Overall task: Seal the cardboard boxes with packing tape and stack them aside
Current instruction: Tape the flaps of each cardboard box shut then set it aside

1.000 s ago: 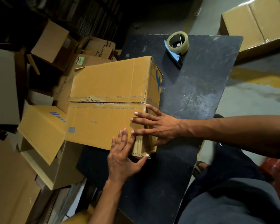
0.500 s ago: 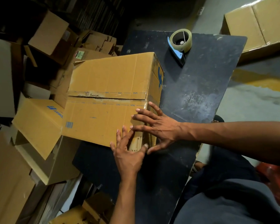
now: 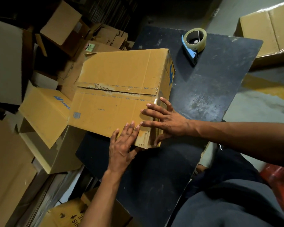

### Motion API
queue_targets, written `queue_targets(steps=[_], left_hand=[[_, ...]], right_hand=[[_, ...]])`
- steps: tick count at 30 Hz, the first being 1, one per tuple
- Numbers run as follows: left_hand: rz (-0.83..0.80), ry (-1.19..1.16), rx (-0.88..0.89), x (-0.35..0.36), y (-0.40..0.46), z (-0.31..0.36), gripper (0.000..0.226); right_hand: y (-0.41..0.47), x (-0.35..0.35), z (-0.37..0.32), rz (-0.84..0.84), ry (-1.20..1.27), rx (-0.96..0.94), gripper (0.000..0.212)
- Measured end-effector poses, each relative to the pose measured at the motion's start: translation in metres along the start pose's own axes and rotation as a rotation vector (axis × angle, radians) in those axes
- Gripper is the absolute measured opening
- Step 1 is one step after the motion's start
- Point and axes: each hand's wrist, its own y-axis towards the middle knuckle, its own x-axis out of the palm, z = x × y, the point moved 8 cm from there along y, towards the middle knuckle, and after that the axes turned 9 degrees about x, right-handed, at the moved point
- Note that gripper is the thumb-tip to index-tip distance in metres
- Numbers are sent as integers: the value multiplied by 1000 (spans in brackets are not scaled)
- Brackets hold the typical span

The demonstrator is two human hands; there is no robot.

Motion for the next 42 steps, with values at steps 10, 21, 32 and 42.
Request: queue_targets(steps=[10, 21, 32, 42], left_hand=[[88, -6, -40, 4, 3, 6, 91], [91, -46, -84, 8, -3, 18, 62], [499, -468, -959, -20, -10, -14, 54], [621, -876, -1424, -16, -9, -53, 80]], right_hand=[[-2, 3, -12, 89, 80, 130, 81], [-4, -4, -9, 76, -21, 77, 64], [64, -60, 34, -22, 77, 280, 54], [193, -23, 158, -592, 20, 730, 84]])
